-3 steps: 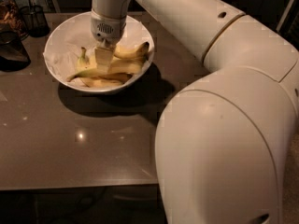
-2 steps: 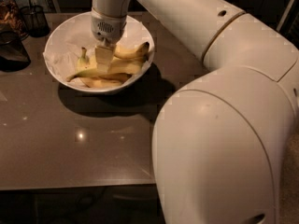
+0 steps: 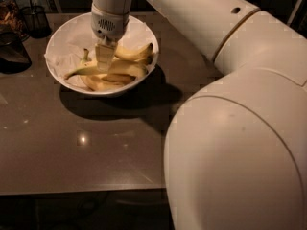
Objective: Pick banana from white bowl
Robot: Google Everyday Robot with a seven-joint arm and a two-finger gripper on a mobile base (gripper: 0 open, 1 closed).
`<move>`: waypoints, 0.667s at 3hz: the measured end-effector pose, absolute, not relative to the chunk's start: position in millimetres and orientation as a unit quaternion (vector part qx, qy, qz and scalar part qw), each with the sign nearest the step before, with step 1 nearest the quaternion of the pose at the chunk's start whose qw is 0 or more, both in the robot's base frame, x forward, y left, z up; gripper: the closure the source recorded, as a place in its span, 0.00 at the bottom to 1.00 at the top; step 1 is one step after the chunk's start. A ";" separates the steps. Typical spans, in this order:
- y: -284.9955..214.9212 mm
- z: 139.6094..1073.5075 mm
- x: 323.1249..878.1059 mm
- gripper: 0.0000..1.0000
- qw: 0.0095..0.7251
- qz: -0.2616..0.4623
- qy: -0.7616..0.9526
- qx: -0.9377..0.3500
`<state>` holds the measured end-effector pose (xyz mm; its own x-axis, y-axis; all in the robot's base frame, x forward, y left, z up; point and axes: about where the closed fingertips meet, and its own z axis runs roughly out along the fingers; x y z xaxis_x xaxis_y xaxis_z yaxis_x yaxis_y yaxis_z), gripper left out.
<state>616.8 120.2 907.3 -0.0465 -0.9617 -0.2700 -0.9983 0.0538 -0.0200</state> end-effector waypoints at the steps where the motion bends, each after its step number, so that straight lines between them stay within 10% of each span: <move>1: 112.7 952.4 587.7 1.00 0.135 0.077 0.730 -0.665; 2: 116.0 951.7 590.6 1.00 0.141 0.078 0.729 -0.665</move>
Offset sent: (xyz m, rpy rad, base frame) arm -0.0540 -0.0178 0.0712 0.0104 -0.0464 -0.0710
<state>590.6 116.0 951.7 -0.0758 -0.9480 -0.3090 -0.9920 0.1032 -0.0732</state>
